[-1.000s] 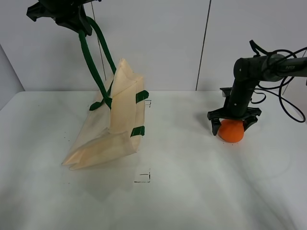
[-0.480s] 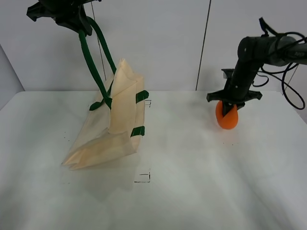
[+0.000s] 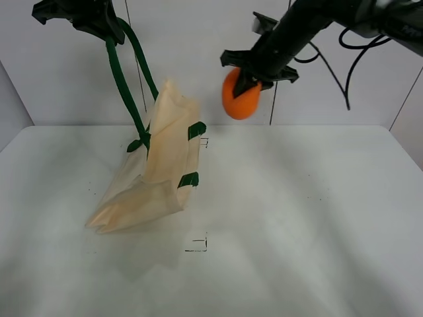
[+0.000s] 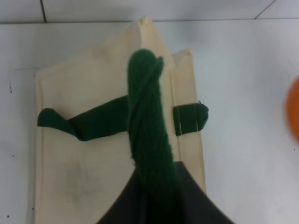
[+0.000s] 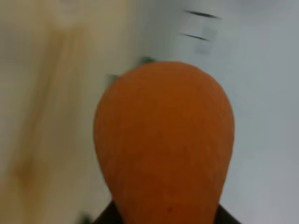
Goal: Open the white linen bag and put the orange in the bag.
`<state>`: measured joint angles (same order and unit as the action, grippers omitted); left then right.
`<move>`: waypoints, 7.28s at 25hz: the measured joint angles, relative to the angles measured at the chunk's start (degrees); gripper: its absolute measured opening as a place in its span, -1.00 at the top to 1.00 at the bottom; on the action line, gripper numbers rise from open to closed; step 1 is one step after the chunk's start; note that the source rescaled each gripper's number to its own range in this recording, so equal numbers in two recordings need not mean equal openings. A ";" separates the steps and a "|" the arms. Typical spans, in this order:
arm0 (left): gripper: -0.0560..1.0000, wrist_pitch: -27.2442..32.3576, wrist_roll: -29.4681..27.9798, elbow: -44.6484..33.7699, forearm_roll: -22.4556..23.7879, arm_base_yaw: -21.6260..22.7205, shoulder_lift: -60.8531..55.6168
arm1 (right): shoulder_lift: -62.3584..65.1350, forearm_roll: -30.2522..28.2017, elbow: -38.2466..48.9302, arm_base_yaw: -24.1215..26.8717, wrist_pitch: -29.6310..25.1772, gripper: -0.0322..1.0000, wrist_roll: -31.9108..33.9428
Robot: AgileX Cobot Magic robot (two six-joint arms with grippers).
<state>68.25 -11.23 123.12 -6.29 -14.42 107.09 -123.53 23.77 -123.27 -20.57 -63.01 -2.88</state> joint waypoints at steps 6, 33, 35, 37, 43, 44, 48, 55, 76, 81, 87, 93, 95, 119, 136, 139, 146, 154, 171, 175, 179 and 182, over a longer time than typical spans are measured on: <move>0.89 0.00 0.05 0.00 0.00 0.00 0.00 | -4.28 3.23 0.00 -7.02 5.38 0.94 0.18; 0.89 0.00 0.10 0.00 -0.05 0.00 0.00 | -13.88 3.36 -0.18 -10.28 8.71 -0.98 -6.52; 0.89 0.00 0.10 0.00 -0.05 0.00 0.00 | -12.71 -4.06 -0.32 -10.28 5.94 -1.00 -3.14; 0.89 0.00 0.10 0.00 -0.05 0.00 -0.11 | -11.58 -12.35 -0.43 -10.22 3.05 -1.00 0.42; 0.89 0.00 0.10 0.00 -0.05 0.00 -0.11 | -10.69 -20.95 -0.49 -6.87 -2.68 -1.00 3.67; 0.89 0.00 0.10 0.00 -0.05 0.00 -0.11 | -10.69 -21.07 -0.49 -5.59 -2.97 -1.00 3.67; 0.89 0.00 0.10 0.00 -0.05 0.00 -0.11 | -10.69 -22.22 -0.59 0.82 -4.15 -1.00 3.78; 0.89 0.00 0.10 0.00 -0.05 0.00 -0.11 | -10.69 -23.77 -0.59 13.31 -6.11 -1.00 3.78; 0.89 0.00 0.10 0.00 -0.05 0.00 -0.11 | 21.20 -23.77 36.69 17.20 -6.20 -1.00 3.62; 0.89 0.00 0.10 0.00 -0.05 0.00 -0.11 | 39.69 -23.77 56.51 17.20 -6.26 -1.00 3.51; 0.89 0.00 0.10 0.00 -0.05 0.00 -0.11 | 66.32 -23.43 80.08 17.20 -3.70 -1.00 2.88; 0.89 0.00 0.10 0.00 -0.05 0.00 -0.11 | 89.44 -23.43 92.53 17.20 0.38 -1.00 2.37; 0.89 0.00 0.10 0.00 -0.05 0.00 -0.11 | 96.70 -23.31 93.74 17.20 3.11 -1.00 2.24; 0.89 0.00 0.15 0.00 -0.05 0.00 -0.11 | 123.73 -22.36 94.36 20.54 5.08 -1.00 2.43; 0.89 -3.83 0.15 -9.36 -1.87 0.00 -0.44 | 123.73 -22.19 95.12 20.54 4.68 -1.00 2.88; 0.89 -11.29 0.60 -17.41 -4.48 0.00 -0.44 | 123.73 -22.19 95.12 20.54 4.68 -1.00 2.88; 0.89 -30.03 6.06 -35.76 -10.02 0.00 -0.44 | 123.73 -22.19 95.12 20.54 4.68 -1.00 2.88; -0.23 -33.35 13.52 -39.58 -17.08 0.00 2.85 | 123.73 -22.19 95.12 20.54 4.68 -1.00 2.88; -0.79 -20.99 3.70 -30.69 7.21 0.30 4.51 | 123.73 -22.19 95.12 20.54 4.68 -1.00 2.88; -0.79 -17.45 3.13 -29.98 7.35 2.63 4.51 | 123.73 -22.19 95.12 20.54 4.68 -1.00 2.88; -0.79 -13.23 4.22 -29.98 7.42 7.45 4.51 | 123.73 -22.19 95.12 20.54 4.68 -1.00 2.88; -0.79 -10.78 4.37 -29.98 7.42 11.01 4.51 | 123.73 -22.19 95.12 20.54 4.68 -1.00 2.88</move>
<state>57.47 -6.87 93.13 1.13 -3.41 111.60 0.20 1.58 -28.15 -0.02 -58.33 0.00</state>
